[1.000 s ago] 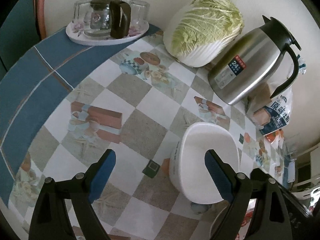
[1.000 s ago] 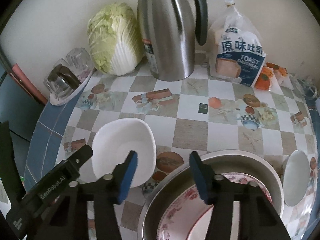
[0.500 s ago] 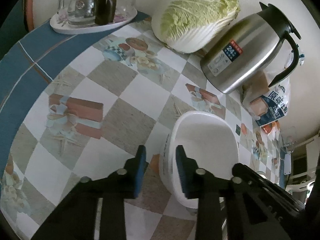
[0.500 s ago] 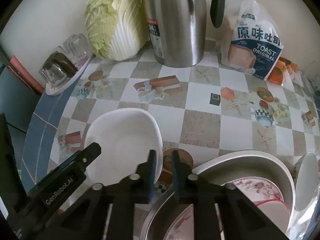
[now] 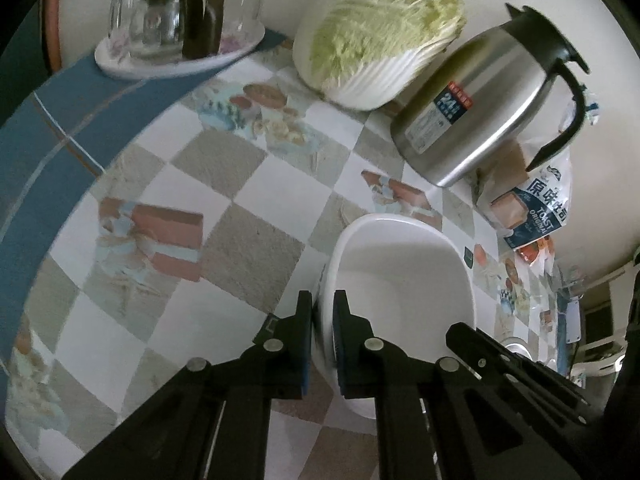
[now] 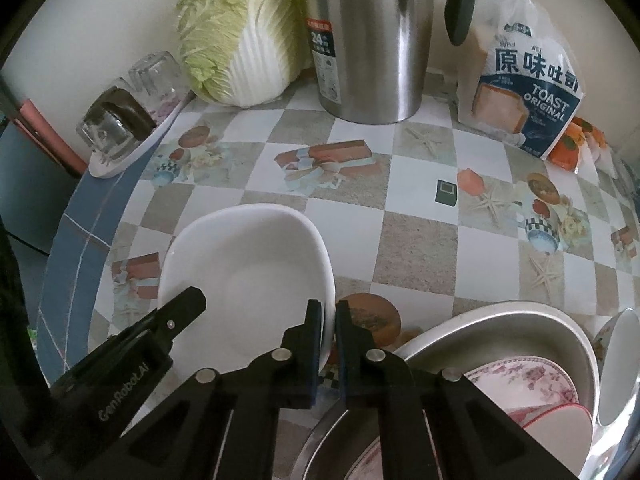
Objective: Organize plates and bowls
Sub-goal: 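Lift the white square bowl and carry it over the basin, then lower the white square bowl into the red-rimmed bowl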
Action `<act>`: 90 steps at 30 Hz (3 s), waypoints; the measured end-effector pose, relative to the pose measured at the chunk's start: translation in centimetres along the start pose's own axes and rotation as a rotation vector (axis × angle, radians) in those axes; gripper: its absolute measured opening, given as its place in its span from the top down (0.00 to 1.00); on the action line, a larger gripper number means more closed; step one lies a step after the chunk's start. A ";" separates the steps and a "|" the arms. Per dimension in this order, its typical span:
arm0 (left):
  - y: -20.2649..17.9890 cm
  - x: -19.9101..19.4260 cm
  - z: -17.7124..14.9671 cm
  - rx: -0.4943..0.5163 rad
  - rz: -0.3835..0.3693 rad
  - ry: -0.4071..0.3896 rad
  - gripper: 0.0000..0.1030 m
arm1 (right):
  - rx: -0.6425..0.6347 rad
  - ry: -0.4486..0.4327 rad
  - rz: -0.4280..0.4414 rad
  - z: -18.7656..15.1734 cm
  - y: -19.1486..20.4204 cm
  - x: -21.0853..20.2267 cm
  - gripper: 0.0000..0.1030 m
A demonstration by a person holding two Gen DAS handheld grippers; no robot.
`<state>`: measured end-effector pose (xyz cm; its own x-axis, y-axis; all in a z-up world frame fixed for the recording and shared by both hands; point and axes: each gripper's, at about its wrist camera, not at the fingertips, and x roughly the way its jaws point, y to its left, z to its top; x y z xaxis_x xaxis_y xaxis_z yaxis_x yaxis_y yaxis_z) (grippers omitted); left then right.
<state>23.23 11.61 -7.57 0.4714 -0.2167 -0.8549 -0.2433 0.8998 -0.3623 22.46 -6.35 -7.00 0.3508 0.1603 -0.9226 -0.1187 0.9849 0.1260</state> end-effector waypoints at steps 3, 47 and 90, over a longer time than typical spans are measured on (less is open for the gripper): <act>-0.5 -1.7 0.1 0.026 0.007 -0.037 0.91 | -0.002 -0.026 0.015 0.0 0.3 -1.3 0.92; -18.7 -11.0 -11.3 0.557 -0.014 -0.205 0.91 | 0.337 -0.393 0.174 -12.2 -15.1 -17.6 0.90; -17.6 -6.6 -12.2 0.547 0.049 0.007 0.90 | 0.353 -0.247 0.181 -12.6 -16.0 -14.7 0.89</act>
<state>14.12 -7.42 -0.07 0.4649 -0.1702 -0.8689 0.2120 0.9742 -0.0773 7.50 -25.27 -0.02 0.5695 0.3000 -0.7653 0.1104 0.8947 0.4329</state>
